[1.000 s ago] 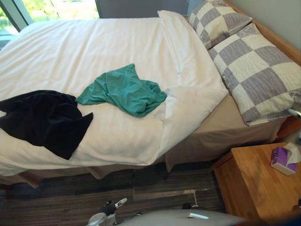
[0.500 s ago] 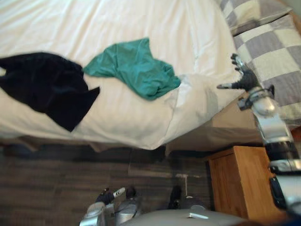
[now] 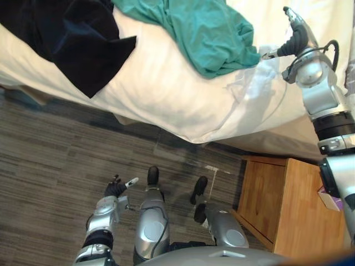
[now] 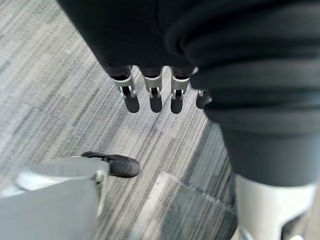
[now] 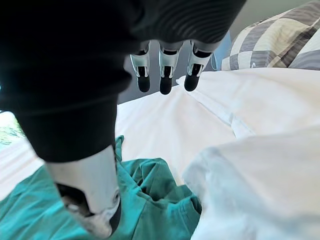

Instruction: Tidy the bed and pick cloth on bed and put in laundry

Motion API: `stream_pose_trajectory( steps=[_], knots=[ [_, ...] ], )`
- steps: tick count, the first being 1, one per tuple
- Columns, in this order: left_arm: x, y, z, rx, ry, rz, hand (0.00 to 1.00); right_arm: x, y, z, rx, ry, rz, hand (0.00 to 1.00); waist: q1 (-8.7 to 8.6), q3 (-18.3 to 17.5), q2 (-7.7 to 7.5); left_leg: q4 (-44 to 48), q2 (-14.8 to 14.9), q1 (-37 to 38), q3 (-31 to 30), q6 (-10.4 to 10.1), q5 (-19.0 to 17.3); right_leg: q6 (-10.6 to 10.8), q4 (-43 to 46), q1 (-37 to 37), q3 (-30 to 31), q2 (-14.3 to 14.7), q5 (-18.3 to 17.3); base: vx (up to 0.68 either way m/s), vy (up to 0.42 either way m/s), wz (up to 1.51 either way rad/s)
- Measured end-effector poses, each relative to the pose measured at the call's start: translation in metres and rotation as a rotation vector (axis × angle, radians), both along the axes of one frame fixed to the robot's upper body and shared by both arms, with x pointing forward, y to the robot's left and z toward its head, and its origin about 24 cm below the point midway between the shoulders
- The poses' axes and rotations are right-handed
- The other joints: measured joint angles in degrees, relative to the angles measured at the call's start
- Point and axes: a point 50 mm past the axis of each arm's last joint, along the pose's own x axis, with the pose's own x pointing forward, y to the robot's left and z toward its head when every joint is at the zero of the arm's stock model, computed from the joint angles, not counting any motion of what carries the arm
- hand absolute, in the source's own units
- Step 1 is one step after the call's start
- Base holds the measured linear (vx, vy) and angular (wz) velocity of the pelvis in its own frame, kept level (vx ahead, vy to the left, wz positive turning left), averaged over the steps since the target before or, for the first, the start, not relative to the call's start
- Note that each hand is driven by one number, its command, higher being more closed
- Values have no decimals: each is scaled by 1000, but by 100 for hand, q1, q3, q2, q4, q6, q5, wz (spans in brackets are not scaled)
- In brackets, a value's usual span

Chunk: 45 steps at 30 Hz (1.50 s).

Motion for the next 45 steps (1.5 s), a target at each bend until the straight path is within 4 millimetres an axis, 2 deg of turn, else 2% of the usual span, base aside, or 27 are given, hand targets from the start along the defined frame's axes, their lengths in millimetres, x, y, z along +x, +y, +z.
stream_pose_trajectory(
  steps=[4, 9, 10, 16, 22, 25, 30, 34, 35, 36, 37, 39, 43, 45],
  knots=[
    [9, 1, 6, 4, -8, -4, 0, 2, -8, -6, 13, 55, -20, 0, 54, 37, 52, 180, -27, -259, -13, 28, -18, -11, 0, -160, 1, -13, 23, -47, 51, 0],
    [28, -3, 16, -5, -46, -17, 0, 6, -25, -30, 51, 199, -97, 0, 53, 89, 124, 401, -4, -700, -24, 39, -25, -16, 1, -490, 12, 0, 20, -84, 4, -1],
    [31, -3, 18, -13, -53, -17, 0, 6, -30, -33, 55, 222, -120, 100, 42, 118, 164, 451, 6, -778, -27, 41, -23, -19, 1, -540, 17, 7, 17, -89, -12, -2],
    [42, 0, 26, -6, -57, -17, 0, 5, -41, -34, 96, 253, -167, 100, 3, 137, 189, 596, 66, -1111, -74, 37, -9, -158, 1, -755, 28, 73, -86, -78, -25, 1],
    [41, 1, 24, 17, -10, -17, 0, 4, -45, -37, 135, 221, -163, 100, -13, 136, 188, 598, 80, -1113, -6, 32, -1, -198, 26, -810, 159, 80, -115, -11, -2, -5],
    [41, 2, 24, 25, -7, -7, 0, -2, -51, -43, 210, 183, -144, 100, -17, 136, 187, 653, 92, -1076, 24, 29, -1, -197, 49, -802, 191, 81, -113, 26, 3, -6],
    [39, -2, 25, 33, -12, -2, 0, -18, -57, -74, 282, 188, -109, 100, -38, 131, 180, 668, 148, -692, 185, 3, -83, -196, 55, -488, 327, 95, -113, 21, 8, -12],
    [34, -3, 25, 38, -22, -6, 0, -43, -75, -111, 383, 203, -148, 100, -71, 107, 145, 577, 172, -244, 347, 6, -155, -189, 46, -150, 488, 97, -127, -17, 11, -18],
    [28, -5, 19, 29, 6, -2, 0, -53, -80, -128, 432, 207, -170, 100, -119, 51, 127, 564, 165, -115, 414, 15, -214, -155, 45, -50, 557, 80, -199, -22, 14, -28],
    [18, -6, 12, 30, 45, -1, 0, -62, -80, -147, 501, 214, -193, 0, -182, -79, 92, 558, 173, 1, 500, 9, -254, -123, 52, 13, 648, 77, -249, -13, 10, -24],
    [12, -6, 7, 31, 73, -1, 0, -66, -79, -158, 541, 223, -201, 0, -237, -165, 83, 536, 174, 50, 516, 4, -267, -117, 49, 48, 661, 77, -264, 15, 1, -24],
    [-13, -10, -11, 20, 168, 11, 0, -83, -72, -199, 703, 263, -230, 0, -359, -499, 47, 469, 213, 301, 672, -28, -336, -88, 48, 204, 805, 94, -320, 47, -12, -29],
    [-36, -23, -28, -25, 244, 22, 0, -108, -61, -239, 975, 241, -277, 0, -426, -904, 121, 302, 231, 825, 817, -76, -364, -20, 45, 537, 874, 71, -366, 107, -4, -20],
    [-53, -34, -40, -51, 297, 13, 0, -130, -60, -264, 1193, 195, -325, 0, -493, -1233, 222, 57, 181, 1184, 898, -100, -340, 23, 45, 750, 908, 40, -394, 79, 2, -10]
  ],
)
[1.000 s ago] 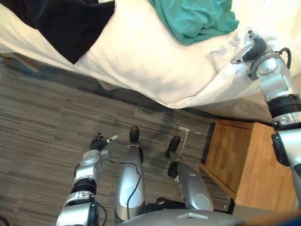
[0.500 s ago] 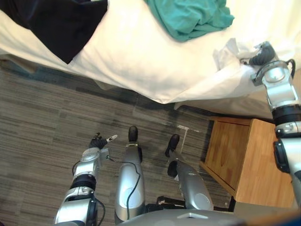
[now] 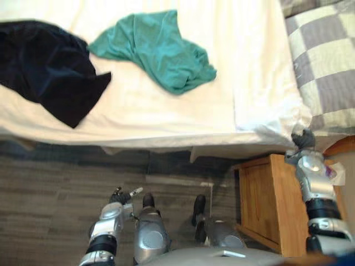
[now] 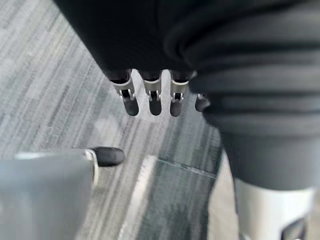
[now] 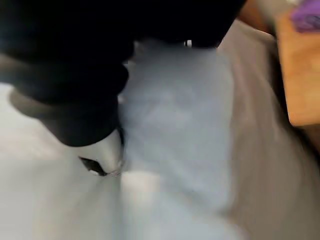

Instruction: Tidy the bed and pick cloth on bed and put in laundry

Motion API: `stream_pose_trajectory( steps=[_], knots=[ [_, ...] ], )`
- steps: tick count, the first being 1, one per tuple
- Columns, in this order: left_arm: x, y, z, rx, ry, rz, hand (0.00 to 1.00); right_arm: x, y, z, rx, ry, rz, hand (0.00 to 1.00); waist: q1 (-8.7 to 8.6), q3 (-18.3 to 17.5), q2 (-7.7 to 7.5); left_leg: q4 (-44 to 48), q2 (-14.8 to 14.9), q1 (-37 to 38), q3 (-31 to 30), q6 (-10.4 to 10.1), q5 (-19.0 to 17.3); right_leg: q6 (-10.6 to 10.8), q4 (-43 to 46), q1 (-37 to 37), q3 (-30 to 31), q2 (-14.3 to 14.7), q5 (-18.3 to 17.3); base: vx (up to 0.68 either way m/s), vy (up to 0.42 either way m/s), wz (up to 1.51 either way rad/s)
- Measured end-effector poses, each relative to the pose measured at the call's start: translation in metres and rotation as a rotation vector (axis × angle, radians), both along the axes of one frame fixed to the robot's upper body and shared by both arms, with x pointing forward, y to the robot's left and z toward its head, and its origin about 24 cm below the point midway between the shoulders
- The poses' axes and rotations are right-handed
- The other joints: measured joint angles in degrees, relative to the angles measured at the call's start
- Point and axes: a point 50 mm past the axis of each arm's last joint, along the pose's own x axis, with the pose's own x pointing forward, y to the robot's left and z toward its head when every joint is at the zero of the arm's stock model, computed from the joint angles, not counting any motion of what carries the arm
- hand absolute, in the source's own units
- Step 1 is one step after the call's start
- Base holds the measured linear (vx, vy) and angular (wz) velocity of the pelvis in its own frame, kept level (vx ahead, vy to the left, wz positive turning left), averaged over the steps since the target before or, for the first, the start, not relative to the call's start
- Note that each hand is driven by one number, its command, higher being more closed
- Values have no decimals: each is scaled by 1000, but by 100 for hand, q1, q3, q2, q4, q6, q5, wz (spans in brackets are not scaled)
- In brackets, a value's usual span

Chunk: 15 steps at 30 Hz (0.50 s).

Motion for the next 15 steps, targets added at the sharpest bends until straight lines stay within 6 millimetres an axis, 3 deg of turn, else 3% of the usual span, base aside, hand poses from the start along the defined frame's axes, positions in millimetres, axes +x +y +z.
stream_pose_trajectory(
  steps=[1, 5, 7, 13, 15],
  knots=[
    [-6, -3, -4, -10, 17, 4, 0, -5, 0, -5, 44, -13, -33, 0, -26, -84, 32, -78, -30, 105, 34, 1, 13, 26, -1, 49, 28, -23, -18, 66, 15, -16],
    [-48, -30, -29, -99, 150, 34, 0, -56, -16, -37, 352, -141, -335, 0, -279, -495, 410, -666, -274, 703, 234, 62, 141, 177, 0, 332, 116, -212, -143, 32, 46, -16],
    [-68, -40, -38, -141, 199, 68, 0, -100, -22, -65, 483, -175, -557, 0, -376, -618, 617, -1089, -407, 1110, 379, 50, 256, 226, -2, 469, 243, -278, -182, 15, 75, -29],
    [-83, -38, -41, -151, 199, 73, 0, -174, -10, -110, 536, -30, -813, 0, -521, -716, 690, -1757, -488, 1695, 540, 47, 495, 253, -98, 727, 333, -250, -242, -10, 23, -13],
    [-85, -38, -42, -164, 195, 85, 0, -182, -13, -110, 524, -35, -842, 0, -524, -722, 692, -1918, -499, 1791, 576, 29, 560, 254, -99, 745, 334, -237, -242, -8, -1, -2]
  ],
)
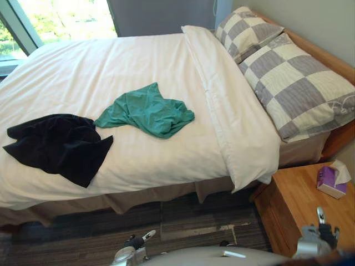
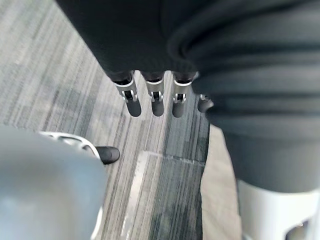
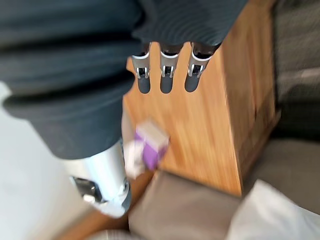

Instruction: Tidy the bed and pick cloth on bed and put in laundry

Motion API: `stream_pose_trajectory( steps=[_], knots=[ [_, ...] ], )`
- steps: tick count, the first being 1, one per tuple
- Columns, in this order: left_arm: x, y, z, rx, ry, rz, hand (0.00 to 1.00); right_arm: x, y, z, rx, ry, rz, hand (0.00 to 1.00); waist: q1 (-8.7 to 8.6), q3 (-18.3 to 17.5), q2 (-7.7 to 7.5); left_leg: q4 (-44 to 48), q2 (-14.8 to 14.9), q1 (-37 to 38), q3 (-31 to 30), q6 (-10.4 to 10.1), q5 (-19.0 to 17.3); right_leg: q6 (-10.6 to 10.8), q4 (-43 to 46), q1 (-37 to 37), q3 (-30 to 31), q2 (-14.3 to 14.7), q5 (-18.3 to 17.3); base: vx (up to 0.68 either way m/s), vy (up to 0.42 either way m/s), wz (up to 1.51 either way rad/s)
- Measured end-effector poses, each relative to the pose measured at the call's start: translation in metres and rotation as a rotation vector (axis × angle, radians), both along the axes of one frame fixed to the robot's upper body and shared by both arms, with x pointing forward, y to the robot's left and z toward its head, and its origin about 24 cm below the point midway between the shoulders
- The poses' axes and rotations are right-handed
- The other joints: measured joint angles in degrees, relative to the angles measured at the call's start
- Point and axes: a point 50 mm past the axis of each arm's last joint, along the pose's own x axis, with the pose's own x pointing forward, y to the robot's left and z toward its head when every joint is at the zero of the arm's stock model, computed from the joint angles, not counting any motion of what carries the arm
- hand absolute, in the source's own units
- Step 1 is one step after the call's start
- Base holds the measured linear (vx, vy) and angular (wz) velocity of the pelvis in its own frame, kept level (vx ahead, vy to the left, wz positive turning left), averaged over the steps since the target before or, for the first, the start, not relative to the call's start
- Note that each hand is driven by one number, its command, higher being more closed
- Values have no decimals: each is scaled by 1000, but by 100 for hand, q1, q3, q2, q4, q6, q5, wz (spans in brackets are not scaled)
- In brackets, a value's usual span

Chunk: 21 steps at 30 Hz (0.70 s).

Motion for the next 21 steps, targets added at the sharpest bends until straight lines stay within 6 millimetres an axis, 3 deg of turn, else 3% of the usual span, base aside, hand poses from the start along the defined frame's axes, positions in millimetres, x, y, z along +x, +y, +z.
stream_pose_trajectory(
  steps=[2, 3, 7, 9, 11, 12, 13, 14, 15, 16, 18, 21],
  knots=[
    [-2, 1, 0, -17, -2, 22, 0, -2, -4, 2, -19, -5, -11, 0, 5, 2, -4, -52, -2, 99, 24, -28, 47, -5, -13, 73, 0, 9, 4, 0, 0, 0],
    [-3, 2, 0, -23, -2, 34, 0, -2, -6, 4, -38, -9, 4, 100, 14, 2, -6, -52, -1, 171, 27, -30, 35, -9, -34, 155, -4, 12, 5, 0, 0, 0],
    [-7, 4, -1, -31, 8, 37, 0, 22, -10, 20, -129, -79, 187, 100, 23, -41, -27, -52, -18, 189, 6, 1, 40, 2, -102, 212, -28, -6, 4, 6, 1, 2],
    [-6, 6, 0, -33, 19, 18, 0, 65, -10, 44, -236, -145, 465, 100, 25, 1, -28, -52, -37, 105, -69, 8, 38, 15, -106, 162, -79, -27, -5, 5, 1, 12],
    [-2, 7, 1, -27, 20, -15, 0, 97, -5, 61, -295, -200, 625, 100, 35, 47, 1, -50, -43, -46, -122, -2, 33, 26, -107, 41, -120, -33, -6, -28, -10, 19],
    [11, 9, 4, -15, 1, -51, 0, 141, 4, 91, -364, -306, 785, 100, 50, 153, -86, -47, -45, -322, -239, -7, 100, 34, -92, -190, -175, -42, -7, -31, -24, 29],
    [17, 10, 6, -10, -8, -62, 0, 157, 7, 104, -391, -350, 831, 100, 76, 245, -22, -41, -42, -437, -259, -8, 133, 9, -90, -284, -203, -42, 9, -46, -32, 32],
    [28, 11, 8, -6, -28, -67, 0, 178, 10, 126, -433, -420, 880, 100, 141, 412, -80, -18, -37, -604, -302, 25, 174, -5, -81, -434, -243, -43, 46, -47, -32, 32],
    [51, 13, 16, -6, -97, -64, 0, 205, 12, 163, -487, -542, 911, 100, 209, 719, -93, 74, -27, -935, -390, 2, 262, -21, -62, -709, -318, -44, 116, -59, -37, 36],
    [59, 13, 19, -8, -125, -61, 0, 215, 11, 179, -499, -602, 908, 100, 227, 846, -86, 100, -24, -1068, -427, 12, 302, -50, -31, -832, -324, -43, 157, -29, -29, 39],
    [74, 12, 24, -13, -169, -55, 0, 239, 13, 231, -524, -795, 895, 100, 255, 1257, -5, 285, -24, -1432, -534, 85, 377, -73, 130, -1140, -379, -70, 176, 5, -11, 24],
    [89, 9, 30, -23, -248, -23, 0, 252, 14, 297, -518, -1079, 855, 100, 269, 1655, 179, 614, -33, -1863, -552, 95, 362, -93, 392, -1525, -410, -158, 136, 25, 1, 10]
  ],
)
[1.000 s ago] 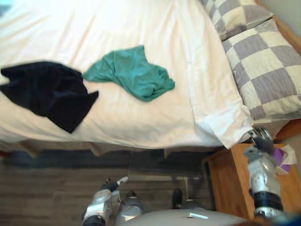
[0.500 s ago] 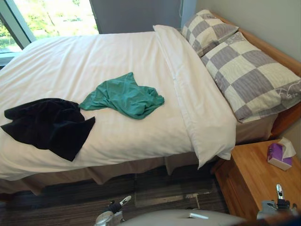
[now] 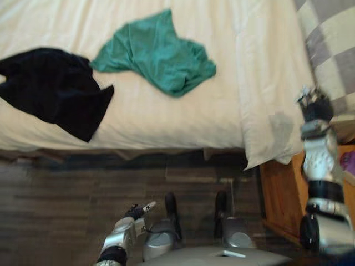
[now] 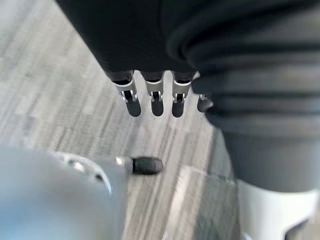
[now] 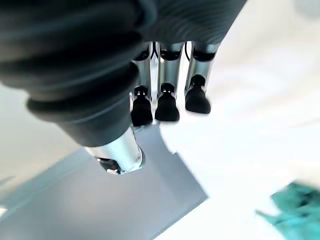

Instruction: Tidy the bed and pick cloth on bed and put in laundry

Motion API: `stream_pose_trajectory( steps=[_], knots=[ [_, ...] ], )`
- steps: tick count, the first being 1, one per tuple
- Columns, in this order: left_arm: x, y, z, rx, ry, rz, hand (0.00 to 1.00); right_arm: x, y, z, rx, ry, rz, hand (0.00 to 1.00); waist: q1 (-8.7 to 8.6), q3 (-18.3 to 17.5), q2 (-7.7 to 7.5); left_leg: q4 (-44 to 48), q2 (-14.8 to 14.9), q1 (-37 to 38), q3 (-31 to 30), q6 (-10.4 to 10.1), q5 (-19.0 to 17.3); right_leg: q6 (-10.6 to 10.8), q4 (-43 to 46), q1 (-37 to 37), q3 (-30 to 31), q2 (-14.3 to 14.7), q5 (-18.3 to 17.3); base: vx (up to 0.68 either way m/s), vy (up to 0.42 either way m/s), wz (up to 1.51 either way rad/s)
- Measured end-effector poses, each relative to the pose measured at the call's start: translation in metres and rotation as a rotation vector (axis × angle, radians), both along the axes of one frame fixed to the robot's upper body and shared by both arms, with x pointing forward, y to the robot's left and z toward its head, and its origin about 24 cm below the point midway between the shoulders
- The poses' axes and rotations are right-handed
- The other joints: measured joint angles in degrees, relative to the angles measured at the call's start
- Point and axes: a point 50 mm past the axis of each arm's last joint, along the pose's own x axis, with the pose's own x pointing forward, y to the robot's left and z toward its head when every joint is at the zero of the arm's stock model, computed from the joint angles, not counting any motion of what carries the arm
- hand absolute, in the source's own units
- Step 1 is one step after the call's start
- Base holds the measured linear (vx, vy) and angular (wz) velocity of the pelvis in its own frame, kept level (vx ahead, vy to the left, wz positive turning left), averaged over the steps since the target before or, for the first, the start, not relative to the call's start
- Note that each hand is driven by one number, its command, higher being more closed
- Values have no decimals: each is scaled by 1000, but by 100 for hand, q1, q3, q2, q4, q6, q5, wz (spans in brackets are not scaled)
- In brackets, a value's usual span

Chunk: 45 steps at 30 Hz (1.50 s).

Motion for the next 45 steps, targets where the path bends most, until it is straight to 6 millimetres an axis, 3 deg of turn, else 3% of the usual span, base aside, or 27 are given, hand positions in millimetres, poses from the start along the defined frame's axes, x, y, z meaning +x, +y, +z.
stream_pose_trajectory(
  steps=[1, 4, 6, 9, 15, 21, 24, 27, 28, 29, 30, 31, 32, 33, 36, 40, 43, 45],
  knots=[
    [7, -4, 3, -13, -39, 9, 0, -5, 3, 26, 26, -112, 31, 100, 15, 155, 74, 106, -26, -128, 16, 7, -5, 2, 276, -212, 3, -79, -140, 20, -10, 7],
    [25, -16, 11, -56, -128, 30, 0, -23, 16, 72, 79, -343, 111, 100, -9, 411, 171, 481, -108, -532, 39, 48, -104, 2, 1144, -844, 18, -308, -572, 4, -17, 13],
    [51, -30, 24, -103, -219, 38, 0, -40, 26, 111, 145, -535, 165, 100, -45, 603, 197, 1044, -156, -1235, 51, 79, -300, -29, 2093, -1723, 79, -538, -955, -41, -59, 29],
    [81, -44, 42, -134, -309, 17, 0, -50, 32, 137, 229, -671, 174, 100, -36, 859, 278, 1671, -40, -2215, 30, 67, -436, -157, 2719, -2675, 97, -600, -1119, -88, -68, 28],
    [110, -54, 65, -145, -428, 69, 0, -50, 30, 133, 392, -697, 138, 100, 51, 1012, 306, 2658, 196, -3539, 164, 76, -643, -346, 3888, -4154, 156, -675, -1292, -90, -69, 14],
    [124, -50, 77, -172, -473, 186, 0, -46, 33, 123, 405, -782, 207, 100, -27, 997, 338, 2931, 356, -4174, 296, 111, -738, -364, 3941, -4757, 311, -541, -1457, -83, -27, -1],
    [123, -46, 75, -181, -471, 241, 0, -35, 36, 98, 415, -768, 219, 100, -63, 993, 328, 2886, 473, -4139, 428, 110, -737, -370, 3734, -4727, 376, -402, -1272, -53, 5, -31],
    [123, -46, 74, -218, -467, 294, 0, -25, 33, 60, 457, -687, 192, 100, -129, 992, 319, 2673, 505, -3949, 597, 121, -662, -394, 3401, -4573, 424, -333, -1026, 16, 36, -29],
    [125, -49, 74, -242, -467, 311, 0, -8, 23, 6, 556, -483, 113, 100, -168, 991, 316, 2564, 500, -3780, 678, 158, -633, -392, 3244, -4413, 452, -310, -939, 48, 45, -23],
    [125, -51, 75, -250, -470, 313, 0, -4, 19, -21, 598, -391, 77, 100, -167, 991, 316, 2528, 490, -3721, 703, 158, -633, -380, 3203, -4358, 470, -306, -922, 70, 51, -26],
    [126, -57, 75, -279, -472, 322, 0, -5, 15, -76, 673, -203, 6, 100, -147, 991, 316, 2454, 471, -3598, 793, 159, -636, -374, 3164, -4299, 536, -302, -915, 59, 27, -19],
    [126, -60, 75, -298, -473, 333, 0, -9, 16, -98, 706, -138, -20, 100, -136, 992, 315, 2411, 452, -3548, 834, 158, -637, -365, 3149, -4292, 583, -301, -909, 88, 27, -26],
    [127, -62, 75, -314, -476, 341, 0, -23, 22, -137, 762, -21, -61, 100, -180, 992, 316, 2379, 437, -3473, 923, 157, -643, -350, 3140, -4281, 647, -293, -898, 107, 17, -26],
    [127, -64, 75, -324, -475, 345, 0, -37, 30, -165, 802, 60, -82, 0, -275, 993, 315, 2360, 429, -3388, 969, 160, -669, -343, 3123, -4226, 683, -291, -892, 110, 14, -24],
    [123, -74, 69, -363, -452, 345, 0, -67, 22, -197, 707, 202, -157, 0, -428, 991, 317, 2371, 457, -2965, 1002, 142, -772, -340, 3033, -3774, 656, -277, -892, 117, 11, -22],
    [118, -78, 63, -361, -427, 313, 0, -77, 19, -217, 392, 520, -154, 0, -445, 942, 279, 2326, 502, -2320, 993, 142, -843, -331, 2832, -2998, 507, -257, -898, 33, 10, -7],
    [107, -75, 53, -347, -394, 307, 0, -82, 36, -241, 80, 809, -79, 0, -415, 881, 239, 2329, 514, -1853, 967, 130, -982, -279, 2693, -2429, 409, -264, -942, -5, 20, -3],
    [82, -71, 33, -297, -303, 275, 0, -97, 57, -268, -238, 1046, -16, 0, -355, 529, 184, 2335, 514, -1580, 962, 118, -1076, -215, 2594, -2084, 377, -269, -982, 36, 38, -4]
  ],
)
